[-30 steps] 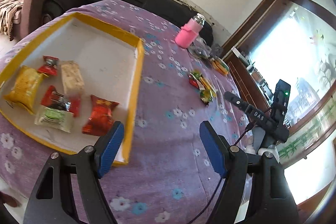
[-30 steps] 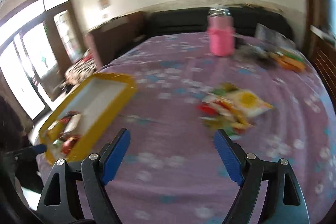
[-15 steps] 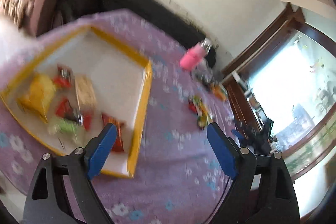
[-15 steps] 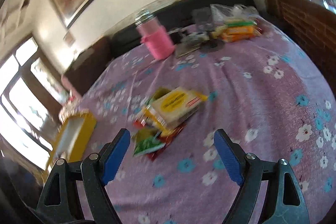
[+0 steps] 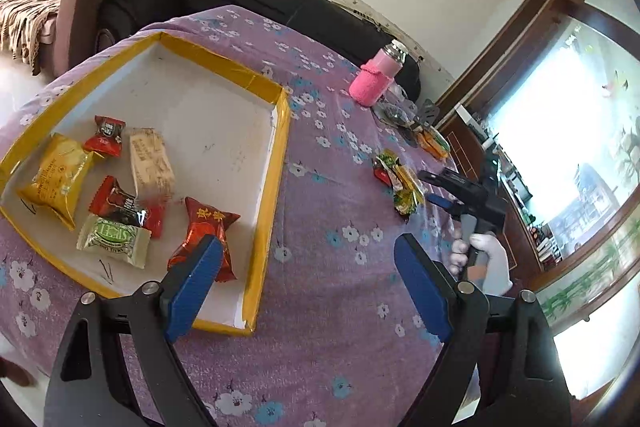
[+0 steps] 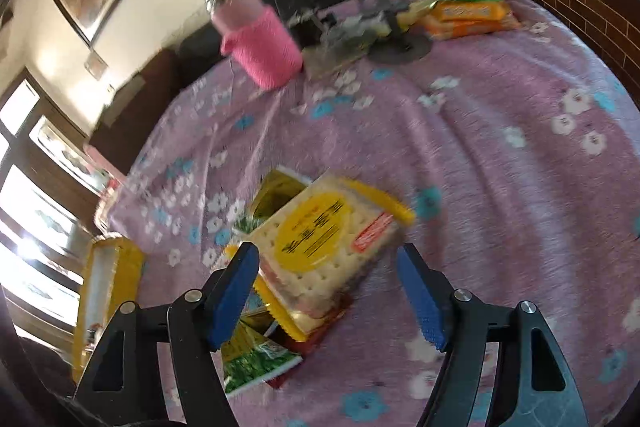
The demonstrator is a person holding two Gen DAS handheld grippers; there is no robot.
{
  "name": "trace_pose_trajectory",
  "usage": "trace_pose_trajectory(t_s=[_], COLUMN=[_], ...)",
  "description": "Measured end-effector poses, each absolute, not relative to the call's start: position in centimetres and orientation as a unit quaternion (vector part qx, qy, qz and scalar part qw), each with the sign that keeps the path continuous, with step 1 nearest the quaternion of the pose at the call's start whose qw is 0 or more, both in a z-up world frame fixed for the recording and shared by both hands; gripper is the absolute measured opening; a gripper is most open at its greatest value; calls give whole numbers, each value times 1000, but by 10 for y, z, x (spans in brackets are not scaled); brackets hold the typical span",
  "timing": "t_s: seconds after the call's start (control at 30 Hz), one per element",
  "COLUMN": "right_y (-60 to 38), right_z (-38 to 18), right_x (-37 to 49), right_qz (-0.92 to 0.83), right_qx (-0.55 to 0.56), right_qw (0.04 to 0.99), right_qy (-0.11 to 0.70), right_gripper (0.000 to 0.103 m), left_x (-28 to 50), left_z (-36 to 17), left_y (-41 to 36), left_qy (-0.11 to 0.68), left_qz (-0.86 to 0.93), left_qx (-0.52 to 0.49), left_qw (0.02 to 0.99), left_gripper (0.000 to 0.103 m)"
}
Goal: Organize snacks
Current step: 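Move both open tools back toward the snack pile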
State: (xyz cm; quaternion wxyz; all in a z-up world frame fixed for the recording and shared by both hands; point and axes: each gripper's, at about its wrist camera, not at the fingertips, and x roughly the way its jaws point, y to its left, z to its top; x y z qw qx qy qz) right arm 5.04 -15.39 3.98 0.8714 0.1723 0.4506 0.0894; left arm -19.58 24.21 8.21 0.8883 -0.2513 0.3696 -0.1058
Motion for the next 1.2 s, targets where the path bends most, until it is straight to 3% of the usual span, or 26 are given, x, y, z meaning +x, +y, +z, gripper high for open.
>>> trace_pose_trajectory(t_s=[0.07, 0.2, 0.23, 0.47, 0.83, 1.03, 1.2], right_y=[-136, -94, -86, -109, -56, -55, -100], right_z=[35, 26, 28, 43, 36, 54, 61], right_x=[45, 25, 17, -1, -23, -38, -27], right_qz=[98, 172, 215, 172, 279, 394, 266], right_qx=[155, 122, 129, 129, 59, 113, 86], right_qw=[871, 854, 843, 873, 846, 805, 870], right_qy=[457, 476, 476, 437, 452, 430, 407], right_gripper=[68, 45, 44, 54, 53, 52, 65], left_x=[-194, -189, -188, -189, -181, -180, -181], left_z=[78, 70, 70, 64, 56, 53, 59], left_y=[240, 236, 235, 230, 213, 208, 203], left_qy=[374, 385, 386, 392, 415, 421, 417], left_qz=[-108, -117, -118, -130, -125, -115, -120], left_qx=[-251, -252, -251, -251, -234, -221, -217], left_qw=[886, 880, 880, 876, 870, 872, 875], left_gripper=[88, 88, 88, 88, 88, 88, 88])
